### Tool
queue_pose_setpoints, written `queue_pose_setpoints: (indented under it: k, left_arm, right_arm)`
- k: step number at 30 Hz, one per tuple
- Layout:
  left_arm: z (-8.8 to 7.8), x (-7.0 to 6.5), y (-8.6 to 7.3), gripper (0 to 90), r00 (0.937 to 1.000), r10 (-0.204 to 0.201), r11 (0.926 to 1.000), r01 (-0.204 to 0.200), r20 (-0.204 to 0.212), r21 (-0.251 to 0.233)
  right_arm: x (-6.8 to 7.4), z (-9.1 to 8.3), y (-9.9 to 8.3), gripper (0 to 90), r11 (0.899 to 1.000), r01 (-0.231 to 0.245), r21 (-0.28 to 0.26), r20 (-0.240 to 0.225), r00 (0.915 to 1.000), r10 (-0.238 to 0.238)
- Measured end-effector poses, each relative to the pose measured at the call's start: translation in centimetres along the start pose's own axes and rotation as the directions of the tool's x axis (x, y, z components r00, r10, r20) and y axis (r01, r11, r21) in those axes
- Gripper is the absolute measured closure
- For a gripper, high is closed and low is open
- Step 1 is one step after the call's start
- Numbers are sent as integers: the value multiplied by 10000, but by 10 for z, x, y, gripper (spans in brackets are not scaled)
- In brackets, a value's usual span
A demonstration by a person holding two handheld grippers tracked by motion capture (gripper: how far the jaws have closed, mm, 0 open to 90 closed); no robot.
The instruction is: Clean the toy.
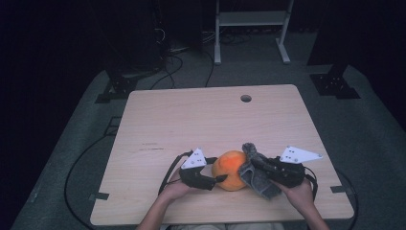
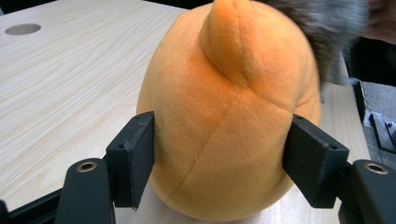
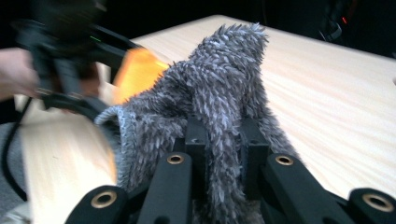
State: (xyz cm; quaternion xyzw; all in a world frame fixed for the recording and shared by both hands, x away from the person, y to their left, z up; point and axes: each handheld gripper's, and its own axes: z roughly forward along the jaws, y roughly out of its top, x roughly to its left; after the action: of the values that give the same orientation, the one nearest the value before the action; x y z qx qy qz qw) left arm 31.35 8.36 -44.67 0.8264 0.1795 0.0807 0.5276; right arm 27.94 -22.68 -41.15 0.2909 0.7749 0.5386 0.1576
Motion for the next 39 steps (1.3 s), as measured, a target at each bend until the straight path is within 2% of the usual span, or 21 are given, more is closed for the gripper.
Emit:
queue_pose_setpoints:
  k: [2,4,5,7,11,15,17,20,23,25,26,28,29,30,31,32,33,34,35,37,39]
  left_arm:
    - [0,1,-1,297,9999,-123,9999,123,1,-23]
    - [2,2,-2,270,9990,-424,9991,423,-119,-104]
    - [2,4,-4,270,9981,-601,9981,599,-166,-143]
    - [1,4,-3,273,9984,-540,9985,538,-187,-104]
    - [1,0,-1,313,9994,-318,9993,316,-107,-193]
    - [3,-5,1,322,10000,32,10000,-32,16,-95]
    - [2,-6,0,323,9997,191,9998,-190,145,-32]
    - [2,-6,0,312,9996,160,9999,-160,225,-19]
    - [3,-7,5,163,9985,548,9983,-549,64,175]
    - [7,-5,5,97,9995,221,9986,-232,236,477]
    - [10,-4,3,96,9989,-59,9983,31,469,578]
    - [13,-5,0,127,9981,-177,9983,143,592,573]
    - [14,-8,-1,127,9981,-83,9990,55,609,452]
    - [10,-13,4,233,9988,385,9984,-397,309,394]
    - [7,-17,8,270,9972,738,9970,-741,120,222]
    - [7,-17,8,287,9972,738,9970,-741,120,222]
    - [4,-22,13,294,9871,1531,9882,-1529,-473,68]
    - [4,-22,13,298,9871,1531,9882,-1529,-473,68]
    - [4,-23,12,299,9808,1837,9829,-1822,-649,279]
    - [7,-21,6,300,9737,2197,9730,-2143,-596,857]
    - [6,-20,1,300,9783,2032,9772,-2000,-396,715]
  right_arm:
    - [6,1,2,770,9998,115,-134,-182,9998,-117]
    - [24,10,8,768,9975,616,-335,-635,9960,-636]
    - [28,13,9,769,9970,694,-349,-672,9952,-716]
    - [33,15,11,769,9958,888,-210,-572,9943,-899]
    - [14,10,5,770,9991,428,-25,-322,9986,-429]
    - [-12,1,-3,766,9964,-845,-22,-205,9962,845]
    - [-13,-2,-2,766,9952,-946,-261,-238,9953,940]
    - [-10,0,0,766,9969,-761,-179,-203,9969,757]
    - [-10,6,-3,764,9958,-920,-13,-702,9933,917]
    - [-6,5,-1,765,9967,-810,-49,-969,9921,802]
    - [-3,5,0,765,9979,-653,-31,-1097,9919,645]
    - [1,5,2,764,9987,-509,36,-1061,9930,510]
    - [2,6,3,764,9991,-427,72,-1043,9936,432]
    - [2,8,4,765,9985,-540,34,-1033,9932,541]
    - [1,7,5,765,9973,-728,-79,-1090,9915,715]
    - [1,7,5,765,9973,-728,-79,-1090,9915,715]
    - [2,5,9,768,9945,-930,-483,-1133,9897,871]
    - [2,5,9,768,9945,-930,-483,-1133,9897,871]
    - [5,4,13,768,9950,-764,-650,-1072,9918,691]
    - [5,9,13,769,9976,-581,-368,-1087,9926,539]
    - [5,14,8,769,9985,-531,-110,-1162,9919,515]
